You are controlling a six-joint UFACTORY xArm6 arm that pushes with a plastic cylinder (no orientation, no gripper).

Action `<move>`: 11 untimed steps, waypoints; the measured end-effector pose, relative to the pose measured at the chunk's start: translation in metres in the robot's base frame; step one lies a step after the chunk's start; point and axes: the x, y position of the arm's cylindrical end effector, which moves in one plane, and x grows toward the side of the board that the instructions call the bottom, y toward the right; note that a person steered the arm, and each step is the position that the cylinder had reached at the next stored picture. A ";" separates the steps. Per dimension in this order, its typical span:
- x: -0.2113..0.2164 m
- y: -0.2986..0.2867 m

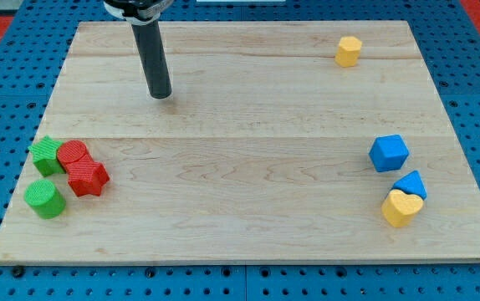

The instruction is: Move your arm top of the board

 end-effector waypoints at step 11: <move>-0.063 0.012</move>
